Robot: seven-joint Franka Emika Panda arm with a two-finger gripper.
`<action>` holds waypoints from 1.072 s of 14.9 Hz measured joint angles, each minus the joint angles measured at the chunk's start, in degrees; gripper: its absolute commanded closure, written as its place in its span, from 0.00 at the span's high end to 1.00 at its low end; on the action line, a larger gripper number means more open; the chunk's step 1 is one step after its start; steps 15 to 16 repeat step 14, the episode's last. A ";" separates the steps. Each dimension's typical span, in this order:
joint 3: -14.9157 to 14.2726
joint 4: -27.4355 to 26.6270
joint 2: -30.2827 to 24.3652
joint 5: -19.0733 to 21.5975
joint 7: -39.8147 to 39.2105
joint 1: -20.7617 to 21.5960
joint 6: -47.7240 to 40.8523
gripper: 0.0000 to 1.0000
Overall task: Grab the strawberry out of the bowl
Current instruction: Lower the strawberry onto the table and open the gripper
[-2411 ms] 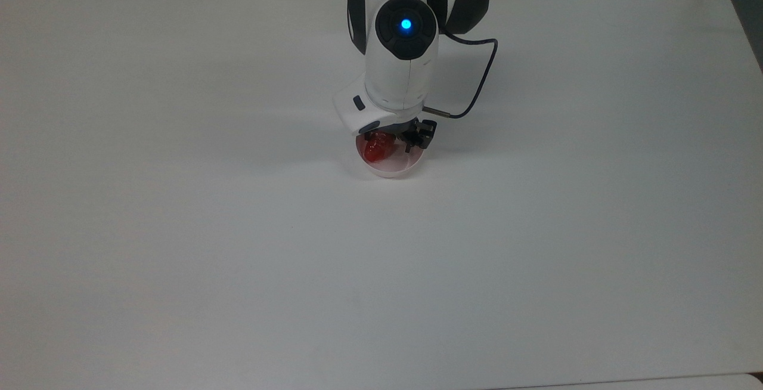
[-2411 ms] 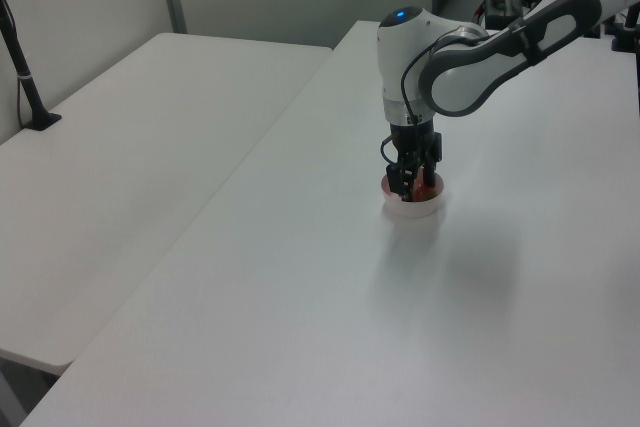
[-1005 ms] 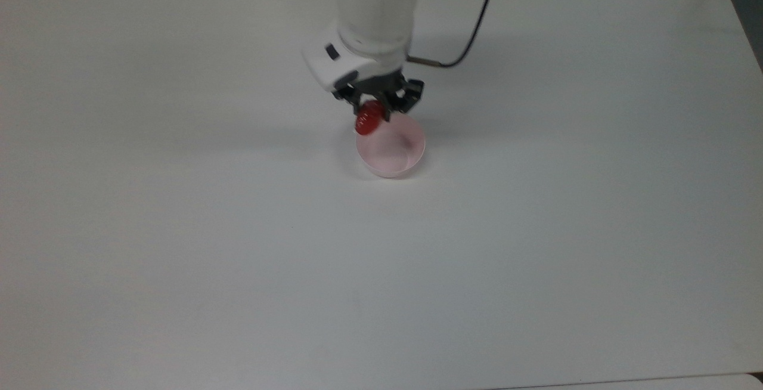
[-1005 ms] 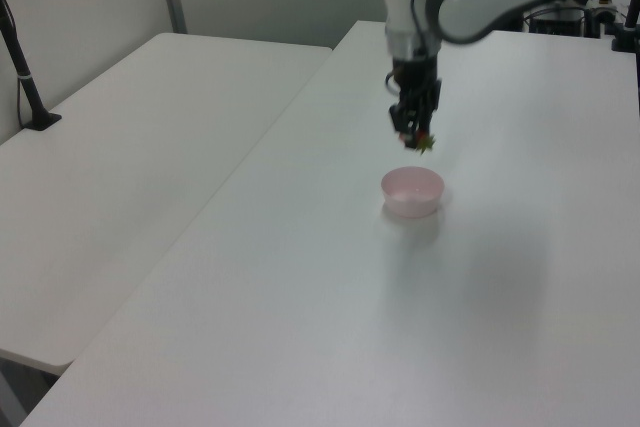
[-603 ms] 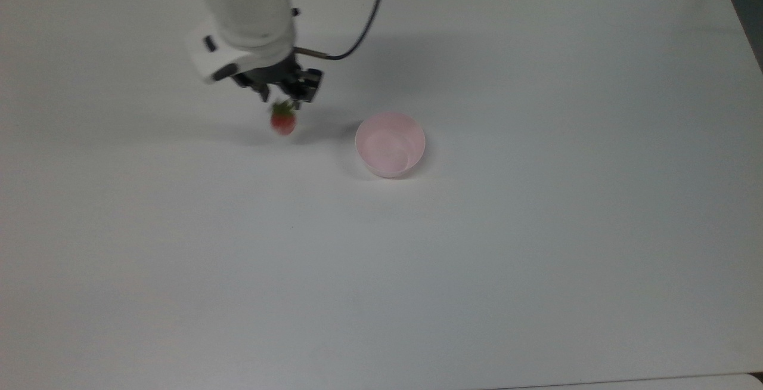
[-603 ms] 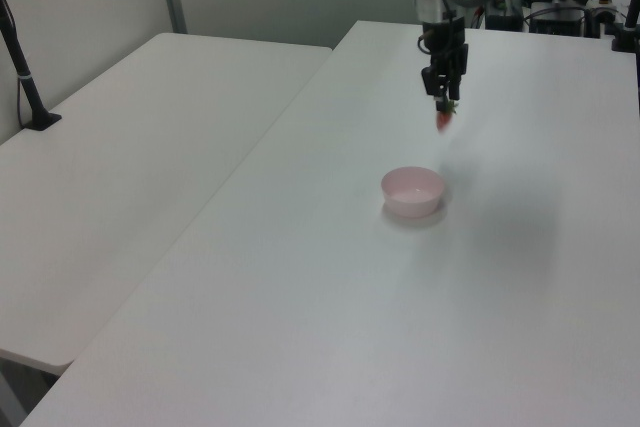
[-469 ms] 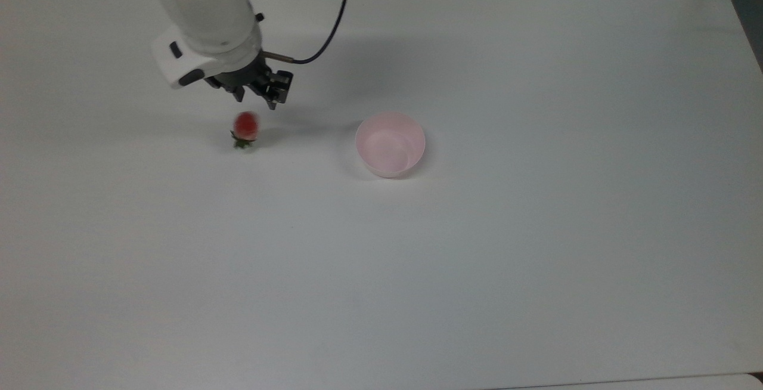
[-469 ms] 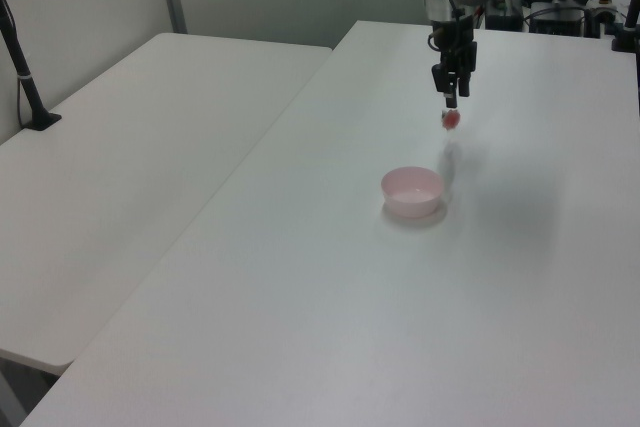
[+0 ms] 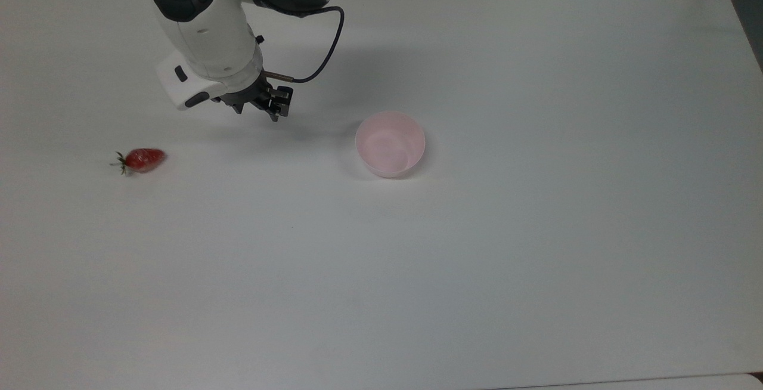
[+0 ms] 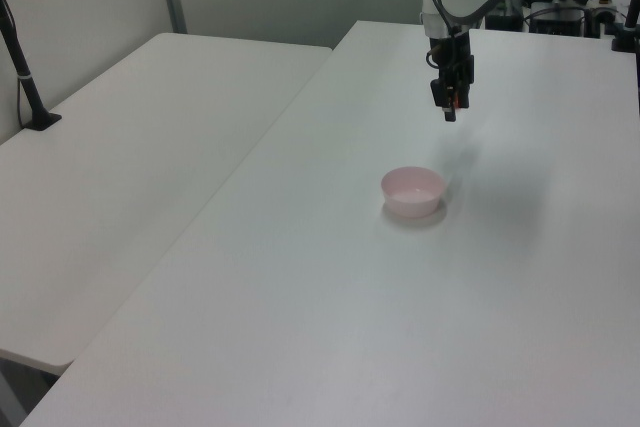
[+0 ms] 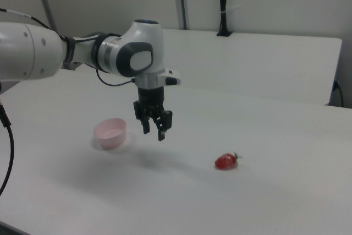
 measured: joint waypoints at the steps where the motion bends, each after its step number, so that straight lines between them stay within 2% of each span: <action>1: 0.02 0.45 -0.39 0.00 0.00 0.44 0.01 0.93; 2: 0.03 0.98 -1.00 0.00 0.00 1.14 0.01 1.00; 6: 0.05 2.07 -7.17 -0.36 0.06 5.37 -0.02 1.00; 11: 0.05 2.01 -14.60 -0.47 0.06 5.40 -2.39 1.00; 16: 0.05 1.74 -15.74 -0.82 0.06 5.27 -3.71 1.00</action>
